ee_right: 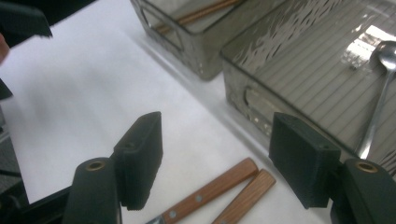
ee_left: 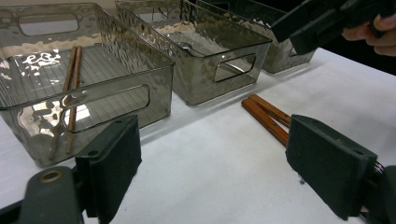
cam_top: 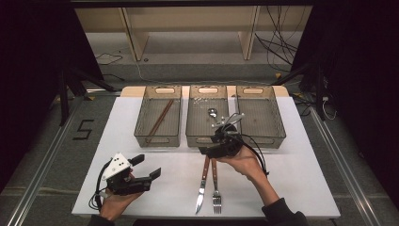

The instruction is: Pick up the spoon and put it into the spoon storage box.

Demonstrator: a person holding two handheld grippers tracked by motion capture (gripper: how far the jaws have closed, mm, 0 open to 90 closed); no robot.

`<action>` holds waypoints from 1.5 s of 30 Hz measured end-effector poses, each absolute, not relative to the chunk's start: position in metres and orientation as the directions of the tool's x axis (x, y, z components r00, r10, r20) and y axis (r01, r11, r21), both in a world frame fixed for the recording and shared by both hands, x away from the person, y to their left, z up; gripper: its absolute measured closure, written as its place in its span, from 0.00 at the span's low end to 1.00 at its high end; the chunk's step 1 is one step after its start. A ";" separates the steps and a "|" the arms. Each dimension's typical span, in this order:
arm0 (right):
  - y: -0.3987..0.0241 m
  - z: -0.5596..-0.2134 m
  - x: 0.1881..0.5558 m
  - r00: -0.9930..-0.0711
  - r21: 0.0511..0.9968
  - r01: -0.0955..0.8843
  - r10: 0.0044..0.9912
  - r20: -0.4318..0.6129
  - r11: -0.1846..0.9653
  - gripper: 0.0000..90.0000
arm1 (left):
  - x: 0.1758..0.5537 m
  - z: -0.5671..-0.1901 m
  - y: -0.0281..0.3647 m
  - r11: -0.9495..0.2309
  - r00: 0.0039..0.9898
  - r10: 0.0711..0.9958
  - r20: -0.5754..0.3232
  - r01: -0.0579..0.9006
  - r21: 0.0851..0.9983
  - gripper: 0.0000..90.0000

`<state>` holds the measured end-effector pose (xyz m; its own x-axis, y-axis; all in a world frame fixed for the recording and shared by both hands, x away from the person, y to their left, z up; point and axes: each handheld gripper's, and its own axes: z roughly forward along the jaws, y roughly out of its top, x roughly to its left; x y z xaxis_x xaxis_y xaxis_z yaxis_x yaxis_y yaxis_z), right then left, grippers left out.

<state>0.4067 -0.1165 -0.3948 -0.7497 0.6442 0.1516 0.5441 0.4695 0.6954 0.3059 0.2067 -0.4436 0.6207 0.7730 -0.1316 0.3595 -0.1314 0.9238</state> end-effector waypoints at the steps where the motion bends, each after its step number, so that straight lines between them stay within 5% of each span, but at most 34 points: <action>1: -0.115 -0.397 0.405 -0.752 0.691 0.544 0.643 0.149 0.477 0.40 | 0.306 -0.444 0.207 -0.132 0.621 0.773 -0.131 0.359 0.924 0.20; 10: -0.107 -0.413 0.395 -0.760 0.647 0.544 0.641 0.109 0.534 0.46 | 0.306 -0.444 0.207 -0.131 0.620 0.773 -0.131 0.359 0.924 0.20; 29: -0.104 -0.441 0.391 -0.788 0.615 0.524 0.609 0.086 0.590 0.92 | 0.307 -0.443 0.206 -0.127 0.617 0.776 -0.134 0.360 0.924 0.20; 45: -0.103 -0.454 0.396 -0.784 0.587 0.522 0.619 0.045 0.618 1.00 | 0.306 -0.443 0.208 -0.124 0.613 0.778 -0.137 0.364 0.923 0.20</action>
